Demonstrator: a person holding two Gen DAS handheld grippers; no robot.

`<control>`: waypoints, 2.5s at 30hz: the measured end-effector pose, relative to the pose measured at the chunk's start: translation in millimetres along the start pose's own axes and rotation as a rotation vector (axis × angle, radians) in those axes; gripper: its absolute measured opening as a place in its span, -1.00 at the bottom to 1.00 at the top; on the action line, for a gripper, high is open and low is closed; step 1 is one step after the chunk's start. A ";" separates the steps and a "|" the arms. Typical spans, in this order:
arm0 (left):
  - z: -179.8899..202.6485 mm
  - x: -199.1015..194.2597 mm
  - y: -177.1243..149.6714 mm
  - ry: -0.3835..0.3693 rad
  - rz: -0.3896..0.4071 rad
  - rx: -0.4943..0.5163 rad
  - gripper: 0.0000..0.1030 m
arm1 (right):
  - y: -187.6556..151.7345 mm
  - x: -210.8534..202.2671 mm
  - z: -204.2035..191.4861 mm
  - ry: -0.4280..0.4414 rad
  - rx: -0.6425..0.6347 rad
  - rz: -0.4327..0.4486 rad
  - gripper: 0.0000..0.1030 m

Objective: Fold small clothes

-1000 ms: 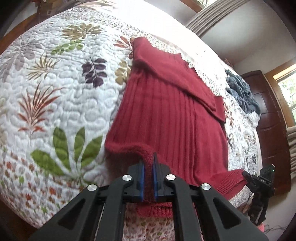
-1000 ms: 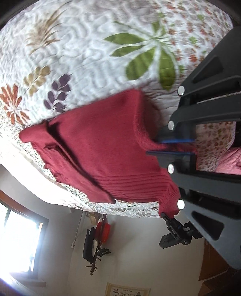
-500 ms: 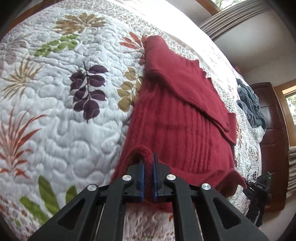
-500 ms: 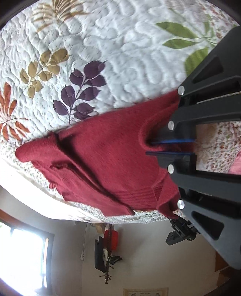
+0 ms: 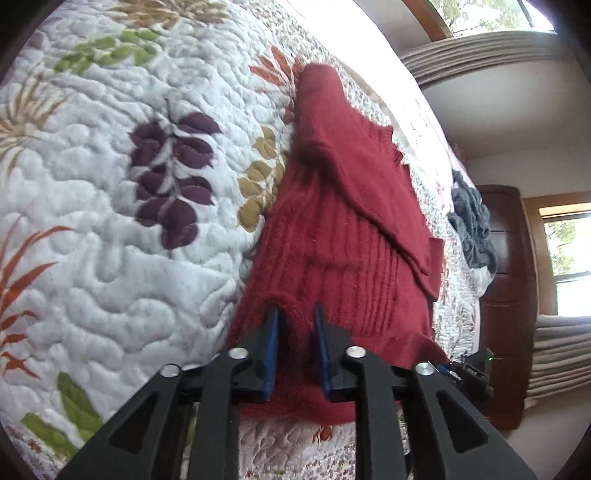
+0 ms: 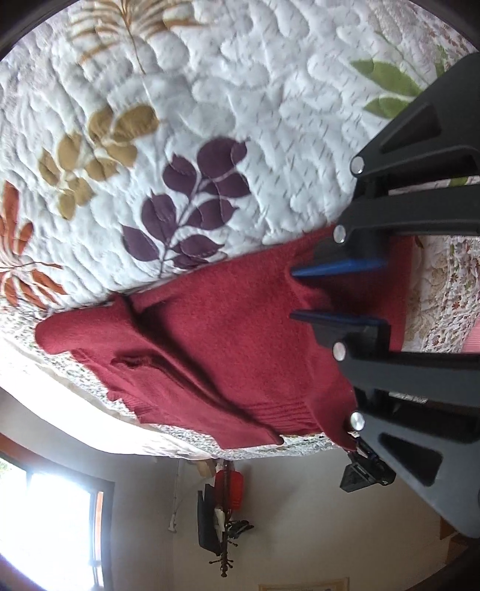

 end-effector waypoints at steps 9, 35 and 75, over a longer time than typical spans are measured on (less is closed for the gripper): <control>17.5 -38.4 -12.3 0.146 0.087 0.142 -0.29 | -23.6 -24.8 -6.5 -0.070 -0.064 0.057 -0.39; 82.6 30.4 -15.3 0.496 0.052 0.477 -0.83 | -19.1 7.5 -41.7 -0.260 -0.246 0.033 -0.30; 74.2 69.0 -10.4 0.536 -0.016 0.460 -0.80 | -2.9 56.1 -62.8 -0.487 -0.467 -0.058 -0.90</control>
Point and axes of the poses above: each gripper's, at about its wrist camera, not at the fingertips, and x roughly the way its jaws point, z to its right, y to its top, the point moved 3 cm from there along x, roughly the way its jaws point, and after that the axes turned 14 degrees about -z, right-handed, at the moved point
